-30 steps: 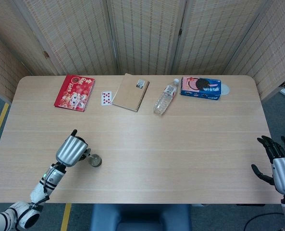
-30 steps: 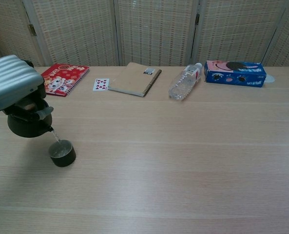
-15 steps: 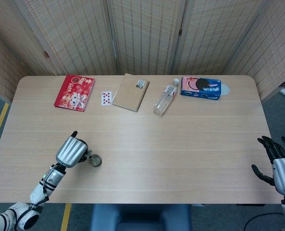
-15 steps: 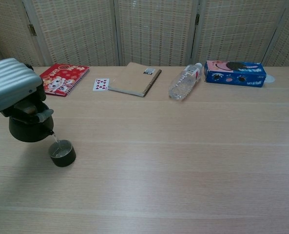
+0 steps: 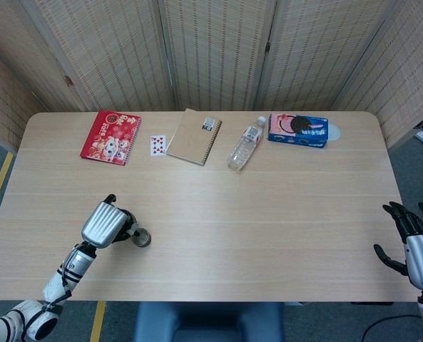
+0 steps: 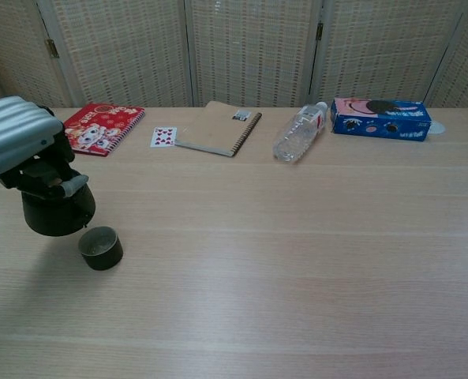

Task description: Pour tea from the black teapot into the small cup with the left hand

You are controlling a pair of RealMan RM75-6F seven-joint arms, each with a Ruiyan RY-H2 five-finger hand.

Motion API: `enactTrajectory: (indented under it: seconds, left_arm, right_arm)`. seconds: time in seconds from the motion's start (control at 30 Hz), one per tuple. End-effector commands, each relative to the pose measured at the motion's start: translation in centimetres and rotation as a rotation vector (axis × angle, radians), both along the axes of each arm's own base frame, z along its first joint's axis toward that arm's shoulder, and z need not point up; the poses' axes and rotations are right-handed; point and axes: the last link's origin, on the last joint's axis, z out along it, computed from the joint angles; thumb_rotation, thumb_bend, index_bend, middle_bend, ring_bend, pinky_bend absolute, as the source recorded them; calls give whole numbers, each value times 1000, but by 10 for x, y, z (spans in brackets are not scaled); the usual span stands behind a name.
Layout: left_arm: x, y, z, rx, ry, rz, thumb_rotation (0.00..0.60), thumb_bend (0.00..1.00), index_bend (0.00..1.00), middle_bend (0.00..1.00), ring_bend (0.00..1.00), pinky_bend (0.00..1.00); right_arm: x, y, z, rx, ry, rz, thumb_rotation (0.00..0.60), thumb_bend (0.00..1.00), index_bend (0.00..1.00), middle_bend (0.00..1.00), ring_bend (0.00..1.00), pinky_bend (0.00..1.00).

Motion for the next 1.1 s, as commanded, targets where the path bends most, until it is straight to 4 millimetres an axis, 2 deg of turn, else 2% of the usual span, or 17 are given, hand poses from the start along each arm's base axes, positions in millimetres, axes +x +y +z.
enactTrajectory:
  seconds: [0.03, 0.3, 0.53, 0.63, 0.67, 0.7, 0.8, 0.93, 1.1]
  left_arm:
    - [-1, 2, 3, -27, -84, 41, 433, 469, 1000, 1000, 972, 394]
    - [2, 12, 11, -86, -252, 136, 424, 469, 1000, 1000, 968, 358]
    - [4, 30, 17, -108, -341, 223, 391, 467, 1000, 1000, 967, 322]
    - [5, 38, 17, -111, -360, 251, 347, 466, 1000, 1000, 966, 289]
    - [5, 40, 16, -113, -367, 260, 311, 464, 1000, 1000, 966, 280]
    - [5, 43, 16, -115, -371, 270, 277, 449, 1000, 1000, 966, 275]
    - [6, 52, 15, -120, -384, 300, 224, 373, 1000, 1000, 966, 250]
    - [5, 63, 12, -124, -400, 333, 164, 287, 1000, 1000, 966, 185]
    - [0, 76, 6, -126, -405, 375, 117, 250, 1000, 1000, 957, 154]
  right_arm:
    - [0, 0, 0, -1, 1, 0, 600, 282, 156, 183, 220, 20]
    - [0, 1, 1, -4, 1, -2, 600, 281, 156, 183, 220, 20]
    - [0, 1, 1, -6, 1, -2, 600, 282, 156, 183, 220, 20]
    - [-1, 1, 2, -5, 1, -3, 600, 282, 156, 183, 221, 20]
    - [-1, 1, 2, -5, 1, -4, 600, 282, 156, 183, 221, 20]
    - [-1, 1, 2, -5, 1, -4, 600, 282, 156, 183, 220, 20]
    - [-2, 1, 2, -5, 0, -6, 600, 281, 155, 183, 220, 20]
    - [-3, 1, 2, -4, -3, -11, 600, 282, 156, 183, 221, 20]
    - [-5, 1, 2, 1, -4, -13, 600, 281, 156, 183, 219, 20]
